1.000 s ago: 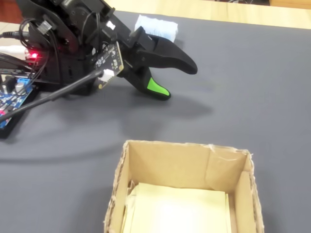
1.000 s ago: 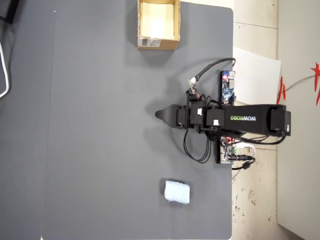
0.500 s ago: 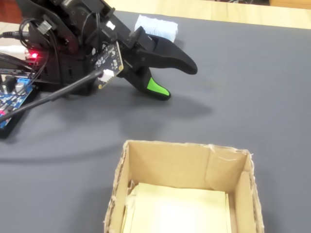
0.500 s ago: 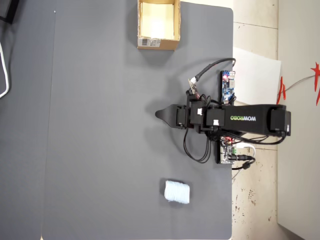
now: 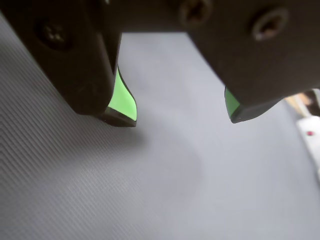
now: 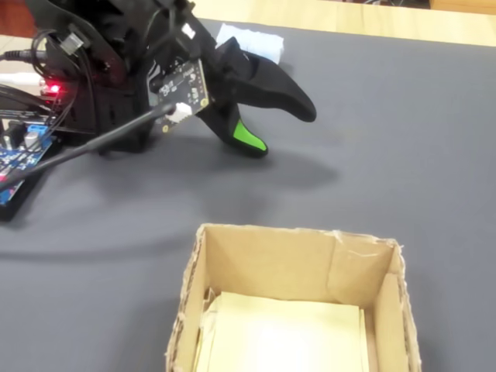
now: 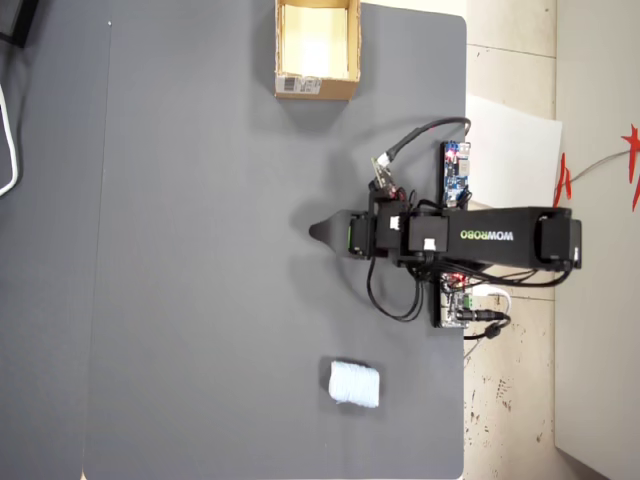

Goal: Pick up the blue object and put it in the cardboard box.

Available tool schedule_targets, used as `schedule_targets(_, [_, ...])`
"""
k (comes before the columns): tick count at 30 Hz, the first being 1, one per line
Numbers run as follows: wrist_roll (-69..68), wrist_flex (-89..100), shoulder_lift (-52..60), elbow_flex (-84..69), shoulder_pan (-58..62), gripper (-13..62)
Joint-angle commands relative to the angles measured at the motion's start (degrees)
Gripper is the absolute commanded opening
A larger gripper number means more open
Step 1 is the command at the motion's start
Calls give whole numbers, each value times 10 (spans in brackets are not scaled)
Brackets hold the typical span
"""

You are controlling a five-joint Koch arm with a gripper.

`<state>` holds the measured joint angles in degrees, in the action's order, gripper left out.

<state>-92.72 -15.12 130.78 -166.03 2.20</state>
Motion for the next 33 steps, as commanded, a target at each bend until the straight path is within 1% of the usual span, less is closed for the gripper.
schedule_targets(1, [-25, -49, 47, 34, -14, 331])
schedule_targets(11, [-68, -147, 46, 130, -96, 331])
schedule_targets(15, [-93, -221, 29, 198, -156, 331])
schedule_targets(20, [-163, -299, 13, 262, -258, 331])
schedule_targets(25, [-165, -343, -4, 305, -332, 331])
schedule_targets(26, [-178, -351, -6, 311, -351, 332])
schedule_targets(27, [-212, -373, -18, 332, -411, 332])
schedule_targets(31, [-214, -375, -48, 367, -461, 332])
schedule_targets(33, [-246, -380, -62, 381, -494, 333])
